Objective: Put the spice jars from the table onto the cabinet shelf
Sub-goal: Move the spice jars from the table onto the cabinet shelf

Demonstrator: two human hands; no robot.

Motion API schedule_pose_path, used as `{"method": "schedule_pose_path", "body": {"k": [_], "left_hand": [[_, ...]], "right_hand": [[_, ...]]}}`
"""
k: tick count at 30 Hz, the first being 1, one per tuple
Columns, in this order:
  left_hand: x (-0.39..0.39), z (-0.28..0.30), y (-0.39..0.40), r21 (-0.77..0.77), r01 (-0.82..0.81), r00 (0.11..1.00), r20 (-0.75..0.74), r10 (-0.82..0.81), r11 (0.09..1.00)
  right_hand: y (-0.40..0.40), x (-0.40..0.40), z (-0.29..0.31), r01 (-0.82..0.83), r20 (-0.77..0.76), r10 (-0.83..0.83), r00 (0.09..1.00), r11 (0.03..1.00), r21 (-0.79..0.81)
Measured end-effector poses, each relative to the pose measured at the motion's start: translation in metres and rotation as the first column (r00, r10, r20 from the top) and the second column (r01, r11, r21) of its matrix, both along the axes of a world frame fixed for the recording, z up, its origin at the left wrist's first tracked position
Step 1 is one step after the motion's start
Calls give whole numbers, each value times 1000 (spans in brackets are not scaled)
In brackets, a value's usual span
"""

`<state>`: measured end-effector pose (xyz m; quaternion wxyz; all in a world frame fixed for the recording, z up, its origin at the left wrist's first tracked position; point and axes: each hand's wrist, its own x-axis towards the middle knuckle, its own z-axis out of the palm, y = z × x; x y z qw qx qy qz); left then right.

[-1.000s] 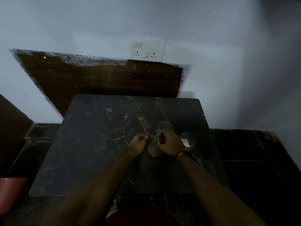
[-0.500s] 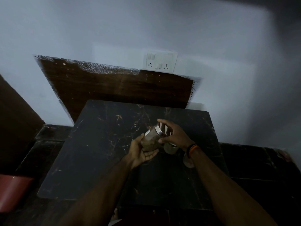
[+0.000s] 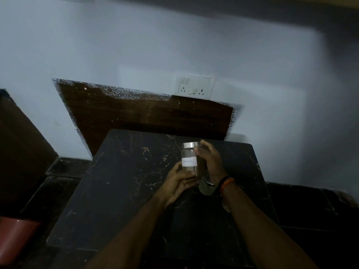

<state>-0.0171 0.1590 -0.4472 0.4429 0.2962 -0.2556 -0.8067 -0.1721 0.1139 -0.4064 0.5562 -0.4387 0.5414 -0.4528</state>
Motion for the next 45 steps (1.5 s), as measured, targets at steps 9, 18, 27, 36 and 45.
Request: {"method": "schedule_pose_path", "body": {"k": [9,18,27,36,45], "left_hand": [[-6,27,-13,-263,19,931,355,79,965],[-11,54,-31,-322,-50,972,201,120,945],[-12,134,-82,-492,-32,967,205,152,870],[-23,231,-121,-656,17,948,251,197,755],[-40,318,-143,-779,48,944,240,227,625]], "right_hand": [[-5,0,12,35,120,-28,992,998,-53],[-20,-10,49,59,324,-29,946,995,-83],[-57,-11,134,104,305,-9,952,950,-294],[-79,-22,239,140,264,-12,964,870,-472],[-87,-42,327,177,229,-42,973,771,-612]]}}
